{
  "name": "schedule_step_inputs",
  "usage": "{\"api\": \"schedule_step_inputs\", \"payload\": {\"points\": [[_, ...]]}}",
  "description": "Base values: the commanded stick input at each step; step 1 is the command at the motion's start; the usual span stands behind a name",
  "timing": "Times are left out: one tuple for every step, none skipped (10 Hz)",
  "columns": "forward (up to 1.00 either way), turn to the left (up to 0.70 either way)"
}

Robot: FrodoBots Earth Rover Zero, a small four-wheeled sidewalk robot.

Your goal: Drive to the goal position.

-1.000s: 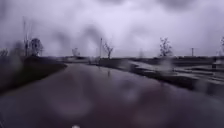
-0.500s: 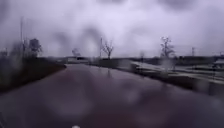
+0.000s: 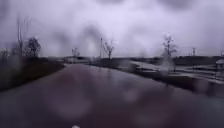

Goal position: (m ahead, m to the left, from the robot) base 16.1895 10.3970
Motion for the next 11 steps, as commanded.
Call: {"api": "schedule_step_inputs", "payload": {"points": [[0.7, 0.0], [0.7, 0.01], [0.7, 0.04], [0.7, 0.14], [0.7, 0.35], [0.7, 0.35], [0.7, 0.35], [0.7, 0.35], [0.7, 0.35], [0.7, 0.35], [0.7, 0.35]]}}
